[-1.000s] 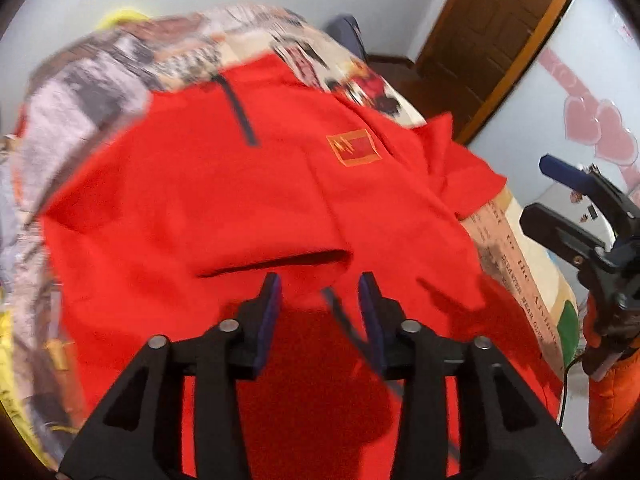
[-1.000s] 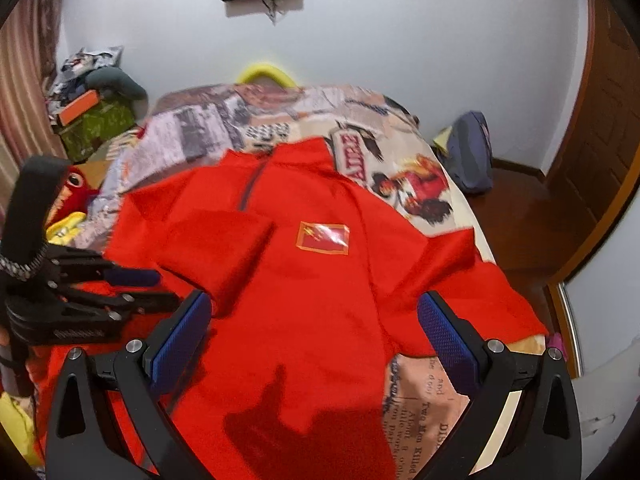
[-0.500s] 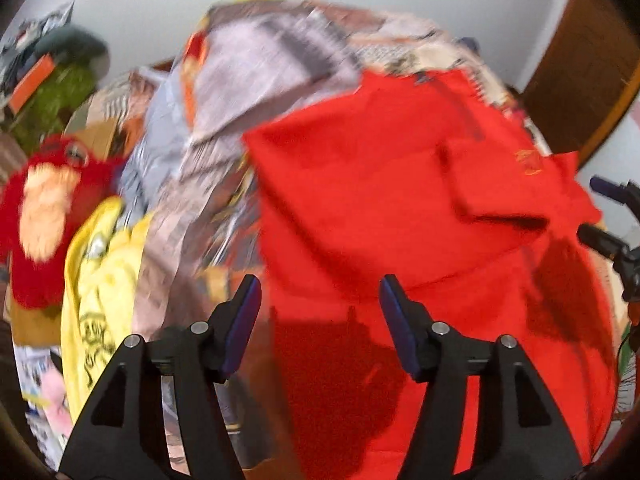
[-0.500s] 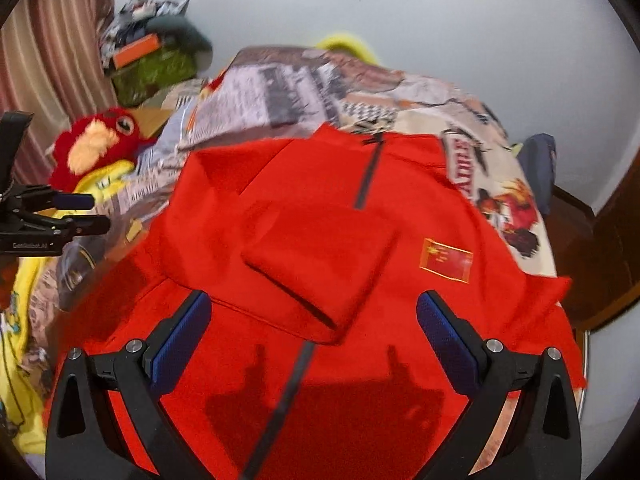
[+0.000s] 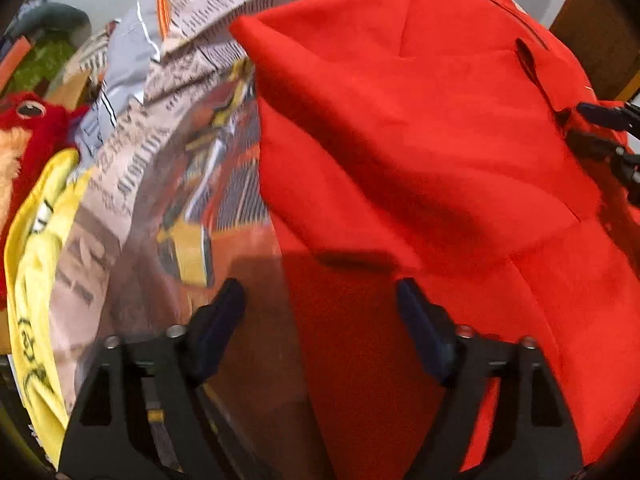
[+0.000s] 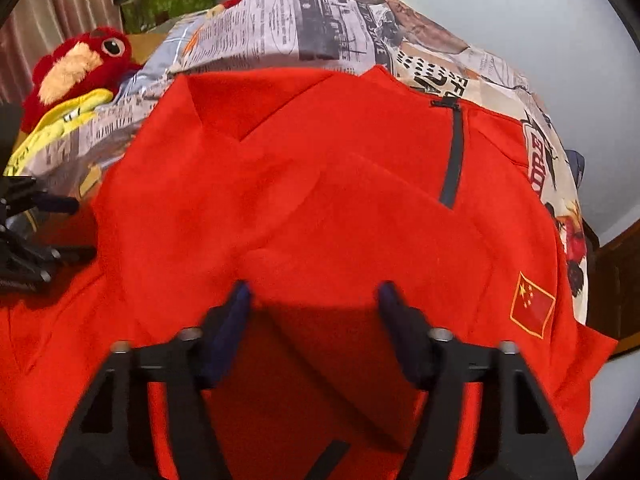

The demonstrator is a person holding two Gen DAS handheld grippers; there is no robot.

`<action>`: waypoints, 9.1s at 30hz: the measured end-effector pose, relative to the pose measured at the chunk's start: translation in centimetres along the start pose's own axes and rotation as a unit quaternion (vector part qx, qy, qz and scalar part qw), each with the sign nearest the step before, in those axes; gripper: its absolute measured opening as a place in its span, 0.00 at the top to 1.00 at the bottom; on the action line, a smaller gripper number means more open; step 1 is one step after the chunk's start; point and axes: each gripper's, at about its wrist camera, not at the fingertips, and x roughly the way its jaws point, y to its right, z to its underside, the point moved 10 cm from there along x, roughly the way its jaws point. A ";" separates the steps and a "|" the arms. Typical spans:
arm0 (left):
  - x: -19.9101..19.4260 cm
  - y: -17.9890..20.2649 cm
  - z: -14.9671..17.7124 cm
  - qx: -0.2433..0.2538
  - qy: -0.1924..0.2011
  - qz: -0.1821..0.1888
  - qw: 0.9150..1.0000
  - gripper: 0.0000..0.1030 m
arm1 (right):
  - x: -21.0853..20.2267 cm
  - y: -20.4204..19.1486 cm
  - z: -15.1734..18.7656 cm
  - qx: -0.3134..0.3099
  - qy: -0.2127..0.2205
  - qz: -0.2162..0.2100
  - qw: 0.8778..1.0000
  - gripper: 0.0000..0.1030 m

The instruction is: Fold large clothes

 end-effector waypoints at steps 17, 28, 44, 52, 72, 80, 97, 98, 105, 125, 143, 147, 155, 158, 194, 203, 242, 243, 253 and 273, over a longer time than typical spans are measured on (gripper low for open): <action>1.0 -4.1 -1.4 -0.118 -0.009 0.024 0.993 0.20 | -14.5 11.6 -8.1 0.131 0.172 0.058 0.975 0.94; 1.2 -6.1 -2.2 -0.136 -0.011 -0.004 0.991 0.20 | -17.2 16.6 -4.1 0.200 0.179 0.075 0.960 0.94; -0.2 -10.5 -4.1 -0.200 0.028 -0.073 0.977 0.20 | -10.3 18.7 10.7 0.312 0.059 0.029 0.948 0.94; -3.5 -6.5 -3.5 -0.134 0.041 -0.067 0.988 0.20 | -9.3 17.0 14.5 0.306 0.002 0.012 0.952 0.89; -13.4 10.9 -7.8 0.032 0.127 -0.011 0.991 0.20 | -20.6 22.9 16.2 0.329 0.101 0.065 0.937 0.31; -14.9 17.2 -11.9 0.059 0.174 0.026 0.983 0.19 | -16.6 28.4 20.6 0.427 0.076 0.053 0.899 0.30; -7.0 16.6 -12.0 0.054 0.119 0.003 0.991 0.19 | -5.8 38.2 24.8 0.566 0.043 0.078 0.819 0.33; -6.6 16.2 -11.8 0.048 0.114 0.001 0.992 0.19 | -5.6 38.8 24.7 0.571 0.048 0.091 0.814 0.34; -5.9 15.3 -10.9 0.030 0.105 0.003 0.994 0.19 | -4.5 40.3 24.0 0.591 0.028 0.117 0.798 0.85; -15.3 15.3 -7.1 0.080 0.172 0.018 0.982 0.19 | -21.5 20.5 1.8 0.306 0.196 0.030 0.931 0.91; -14.5 12.7 -2.9 0.068 0.133 0.012 0.989 0.19 | -6.6 4.6 8.1 0.247 -0.087 -0.110 0.959 0.77; -15.3 14.8 -3.7 0.083 0.139 0.015 0.987 0.19 | -10.8 7.8 8.4 0.256 -0.044 -0.083 0.962 0.62; -16.7 24.1 -7.4 0.149 0.153 0.051 0.976 0.19 | -19.2 15.9 9.9 0.259 0.059 0.022 0.964 0.55; -16.0 28.2 -8.8 0.187 0.151 0.056 0.969 0.19 | -21.2 18.6 11.5 0.272 0.083 0.060 0.957 0.49; -13.7 29.5 -18.4 0.105 0.189 0.116 0.969 0.98 | -11.7 19.9 12.4 0.303 0.017 0.008 0.953 0.47; -13.2 15.7 -13.0 -0.001 0.176 0.071 0.982 0.98 | -4.8 14.5 11.5 0.284 -0.058 -0.035 0.956 0.46; -1.1 10.2 -13.6 -0.002 0.043 -0.004 0.999 0.91 | -4.8 11.2 11.1 0.222 -0.080 0.032 0.971 0.34; -1.4 9.7 -13.8 -0.007 0.047 -0.003 0.999 0.92 | -4.8 11.2 11.1 0.221 -0.080 0.034 0.971 0.34; -5.2 4.4 -9.7 -0.080 0.081 0.083 0.990 0.97 | -5.0 11.3 11.3 0.230 -0.072 0.032 0.970 0.32; -6.1 -0.5 0.8 -0.048 0.026 -0.029 0.998 0.69 | -9.2 8.9 13.3 0.187 -0.088 0.047 0.977 0.32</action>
